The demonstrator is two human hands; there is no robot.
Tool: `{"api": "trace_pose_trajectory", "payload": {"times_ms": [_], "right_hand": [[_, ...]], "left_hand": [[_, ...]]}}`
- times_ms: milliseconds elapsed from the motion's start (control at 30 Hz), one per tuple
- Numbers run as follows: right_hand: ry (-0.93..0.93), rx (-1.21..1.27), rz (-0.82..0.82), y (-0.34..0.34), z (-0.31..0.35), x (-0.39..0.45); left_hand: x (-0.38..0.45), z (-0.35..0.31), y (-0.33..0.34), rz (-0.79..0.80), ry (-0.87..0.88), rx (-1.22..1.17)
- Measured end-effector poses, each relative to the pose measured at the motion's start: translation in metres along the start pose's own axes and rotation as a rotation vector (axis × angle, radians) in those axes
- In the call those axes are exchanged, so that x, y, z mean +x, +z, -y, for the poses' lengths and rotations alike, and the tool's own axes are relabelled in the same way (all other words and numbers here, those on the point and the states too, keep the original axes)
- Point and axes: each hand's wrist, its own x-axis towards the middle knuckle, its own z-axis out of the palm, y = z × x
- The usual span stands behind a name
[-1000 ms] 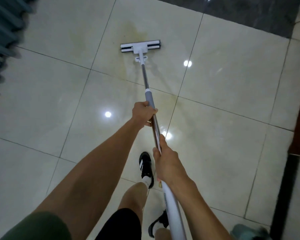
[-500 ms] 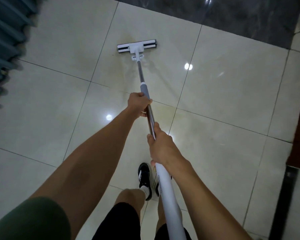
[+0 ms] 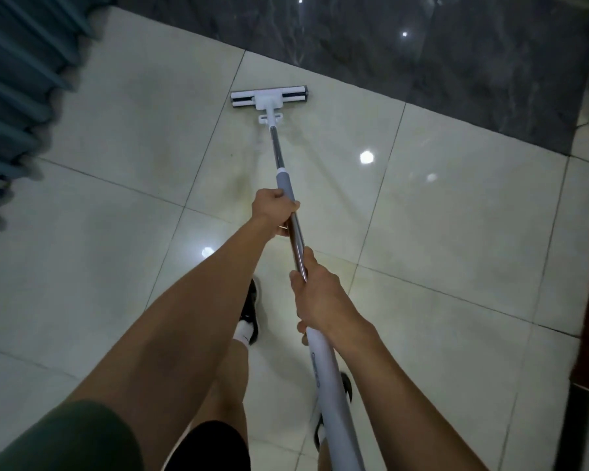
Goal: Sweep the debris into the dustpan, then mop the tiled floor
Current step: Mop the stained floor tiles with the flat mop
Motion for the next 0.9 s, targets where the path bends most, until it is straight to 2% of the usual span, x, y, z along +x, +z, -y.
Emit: {"api": "trace_pose_trajectory", "payload": {"times_ms": [233, 400, 533, 667, 900], "right_hand": [[-0.021, -0.041, -0.009, 0.014, 0.128, 0.089], [-0.026, 0.049, -0.013, 0.017, 0.168, 0.099], [-0.024, -0.037, -0.031, 0.035, 0.153, 0.081], [0.006, -0.010, -0.033, 0.053, 0.116, 0.064], [0.029, -0.045, 0.031, 0.072, 0.010, -0.008]], "left_hand": [[0.102, -0.096, -0.072, 0.012, 0.041, 0.049], [0.119, -0.127, -0.097, 0.059, 0.067, 0.073], [0.103, -0.109, -0.104, 0.112, 0.032, 0.136], [0.082, -0.080, -0.101, 0.149, 0.012, 0.196], [-0.004, 0.016, -0.071, 0.157, -0.015, 0.257]]}}
